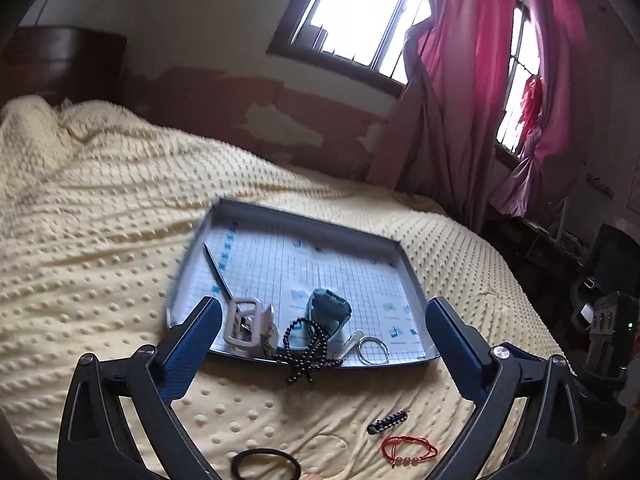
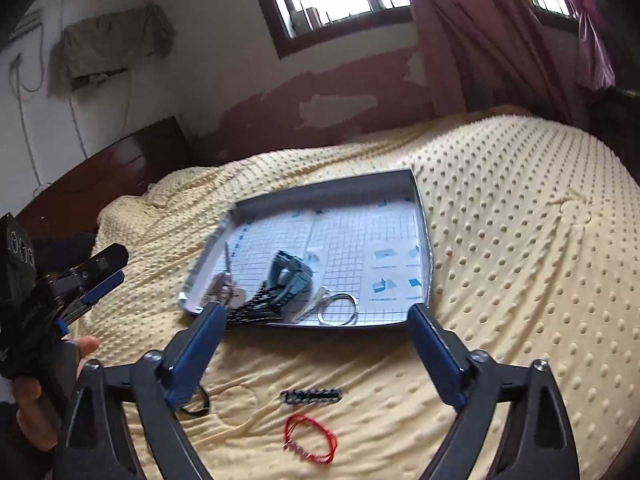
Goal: Organize jewelry
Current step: 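Open both tools to release the bracelet and ring, then lift away, then move both open tools toward the brown cord and red string bracelet, then grasp the brown cord with yellow bead with the left tool while the right tool grasps the red bracelet, then carry the brown cord and red bracelet into the grey tray with both tools, then open both tools to release the cord and bracelet, then lift away, then move both open tools toward the black rubber ring and chain keyring, then grasp the black rubber ring with the left tool while the right tool grasps the chain keyring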
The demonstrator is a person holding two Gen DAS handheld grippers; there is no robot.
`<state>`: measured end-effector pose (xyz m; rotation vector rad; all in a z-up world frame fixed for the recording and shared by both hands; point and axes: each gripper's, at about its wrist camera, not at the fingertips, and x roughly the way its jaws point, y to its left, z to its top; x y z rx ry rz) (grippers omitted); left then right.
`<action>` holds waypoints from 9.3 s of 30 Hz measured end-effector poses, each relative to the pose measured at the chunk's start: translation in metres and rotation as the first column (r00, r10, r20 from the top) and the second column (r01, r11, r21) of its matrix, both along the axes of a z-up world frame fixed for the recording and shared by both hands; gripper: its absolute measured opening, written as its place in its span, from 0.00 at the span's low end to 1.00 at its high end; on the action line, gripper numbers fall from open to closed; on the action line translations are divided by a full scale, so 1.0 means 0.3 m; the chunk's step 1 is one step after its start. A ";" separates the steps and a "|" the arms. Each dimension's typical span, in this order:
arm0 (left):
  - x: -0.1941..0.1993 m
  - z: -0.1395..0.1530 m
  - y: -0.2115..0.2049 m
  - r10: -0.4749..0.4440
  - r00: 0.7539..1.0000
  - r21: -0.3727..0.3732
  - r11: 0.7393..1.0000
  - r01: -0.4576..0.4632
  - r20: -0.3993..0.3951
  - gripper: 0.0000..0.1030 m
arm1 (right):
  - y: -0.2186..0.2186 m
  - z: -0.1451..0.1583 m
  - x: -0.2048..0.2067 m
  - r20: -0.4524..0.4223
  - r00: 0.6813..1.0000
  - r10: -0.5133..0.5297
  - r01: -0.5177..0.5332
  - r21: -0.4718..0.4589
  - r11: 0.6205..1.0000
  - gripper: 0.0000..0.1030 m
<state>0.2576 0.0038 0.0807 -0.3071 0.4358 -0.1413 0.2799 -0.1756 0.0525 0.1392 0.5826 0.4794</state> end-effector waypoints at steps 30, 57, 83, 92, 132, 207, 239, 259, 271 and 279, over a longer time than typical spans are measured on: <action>-0.724 -0.115 -0.028 0.190 0.975 0.218 0.953 -0.212 0.117 0.98 | 0.042 -0.021 -0.649 0.207 0.976 -0.061 0.076 -0.069 0.995 1.00; -0.765 -0.213 0.071 0.010 0.998 -0.050 0.999 -0.006 0.069 0.98 | 0.101 -0.121 -0.641 0.125 0.992 -0.028 0.042 -0.109 0.993 1.00; -0.520 -0.364 0.076 0.058 0.978 0.146 0.989 -0.029 -0.199 0.98 | 0.091 -0.210 -0.472 -0.042 0.995 0.093 -0.101 -0.243 0.965 1.00; -0.421 -0.440 0.066 -0.010 0.959 0.091 0.995 0.037 -0.282 0.80 | 0.084 -0.288 -0.280 -0.072 0.993 0.090 -0.107 -0.284 0.953 0.97; -0.378 -0.485 0.005 -0.085 0.964 0.037 0.995 0.098 -0.253 0.01 | 0.194 -0.398 -0.134 -0.131 0.970 0.203 -0.235 -0.306 0.923 0.08; -0.317 -0.030 -0.013 -0.014 1.000 0.056 0.998 0.013 0.014 0.99 | 0.068 0.012 -0.339 0.188 0.982 -0.011 0.020 -0.045 0.999 1.00; -0.672 -0.233 0.012 0.123 0.989 0.274 0.951 -0.140 0.080 0.99 | 0.127 -0.162 -0.564 0.116 0.992 -0.048 0.068 -0.174 0.982 1.00; -0.545 -0.306 0.032 0.156 0.987 0.295 0.945 -0.138 -0.036 0.99 | 0.127 -0.239 -0.449 0.033 0.999 -0.037 0.045 -0.266 0.963 1.00; -0.317 -0.386 0.047 0.004 0.988 0.199 0.980 0.027 -0.155 0.97 | 0.106 -0.298 -0.181 -0.052 0.998 0.029 -0.043 -0.284 0.958 1.00; -0.193 -0.427 0.052 -0.110 0.969 0.071 0.989 0.128 -0.222 0.70 | 0.092 -0.342 -0.006 -0.144 0.988 0.048 -0.074 -0.178 0.981 0.94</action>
